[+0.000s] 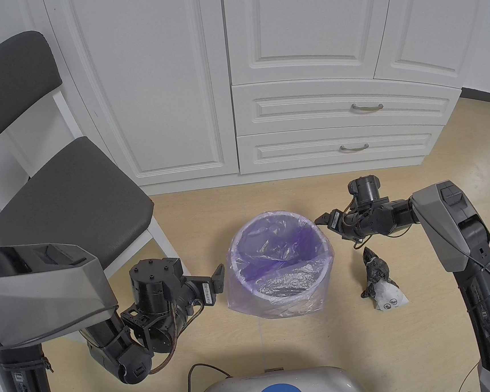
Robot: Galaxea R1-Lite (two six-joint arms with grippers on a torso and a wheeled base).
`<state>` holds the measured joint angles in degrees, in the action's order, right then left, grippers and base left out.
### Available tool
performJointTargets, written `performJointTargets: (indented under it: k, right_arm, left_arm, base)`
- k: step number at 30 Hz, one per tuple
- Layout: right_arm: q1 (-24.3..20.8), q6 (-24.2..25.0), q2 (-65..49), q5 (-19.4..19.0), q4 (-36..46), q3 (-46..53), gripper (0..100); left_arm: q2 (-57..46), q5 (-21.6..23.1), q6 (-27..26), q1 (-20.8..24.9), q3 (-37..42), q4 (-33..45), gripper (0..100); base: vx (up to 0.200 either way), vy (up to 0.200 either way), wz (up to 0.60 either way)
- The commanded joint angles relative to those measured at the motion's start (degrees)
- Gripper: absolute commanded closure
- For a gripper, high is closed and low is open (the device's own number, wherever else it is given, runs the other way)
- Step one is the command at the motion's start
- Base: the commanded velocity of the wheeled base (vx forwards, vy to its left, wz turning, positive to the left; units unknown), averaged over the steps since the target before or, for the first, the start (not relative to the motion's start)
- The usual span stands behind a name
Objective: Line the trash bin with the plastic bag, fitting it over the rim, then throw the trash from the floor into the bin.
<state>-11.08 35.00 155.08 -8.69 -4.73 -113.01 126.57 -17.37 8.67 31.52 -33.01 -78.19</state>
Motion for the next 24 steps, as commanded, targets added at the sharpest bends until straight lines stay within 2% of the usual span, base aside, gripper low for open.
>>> performJointTargets:
  k: [1, 8, 10, 13, 17, 18, 19, 21, 22, 24]
  right_arm:
    - [0.80, 0.77, 3.30, -0.27, -4.32, -1.58, 0]
    - [2.56, -0.28, 1.72, 0.61, -4.85, -1.58, 0]
    - [3.43, -2.83, -1.09, 1.05, -3.36, -1.58, 0]
    - [4.58, -9.69, -5.84, 2.45, 1.30, 0.77, 0]
    - [5.37, -17.60, -16.12, 2.28, 5.43, 11.67, 0]
    - [5.37, -17.60, -16.12, 2.28, 5.43, 11.67, 0]
    - [5.72, -24.01, -21.22, -0.62, 3.85, 20.55, 0]
    - [6.60, -31.57, -24.91, -6.43, -0.10, 29.07, 0]
    - [7.39, -37.72, -26.67, -11.08, -3.88, 35.22, 0]
    - [7.39, -45.55, -27.72, -15.48, -9.07, 42.61, 0]
  left_arm:
    - [0.25, 0.06, 0.03, -0.76, -0.21, -0.12, 0]
    - [0.16, -0.03, 0.03, -0.76, -0.12, -0.12, 0]
    - [0.16, -0.03, 0.03, -0.68, -0.12, -0.12, 0]
    - [0.16, -0.03, 0.03, -0.76, -0.12, -0.12, 0]
    - [0.25, -0.03, 0.03, -0.76, -0.12, -0.12, 0]
    - [0.25, -0.03, 0.03, -0.76, -0.12, -0.12, 0]
    - [0.25, -0.03, 0.03, -0.85, -0.03, -0.12, 0]
    - [0.25, -0.03, 0.03, -0.85, -0.03, -0.12, 0]
    - [0.16, -0.03, 0.03, -0.94, -0.03, -0.12, 0]
    - [0.08, -0.03, 0.03, -0.85, -0.03, -0.12, 0]
  base:
    - [0.000, 0.000, 0.00]
    - [0.000, 0.000, 0.00]
    - [0.000, 0.000, 0.00]
    - [0.000, 0.000, 0.00]
    - [0.000, 0.000, 0.00]
    - [0.000, 0.000, 0.00]
    - [0.000, 0.000, 0.00]
    - [0.000, 0.000, 0.00]
    - [0.000, 0.000, 0.00]
    - [0.000, 0.000, 0.00]
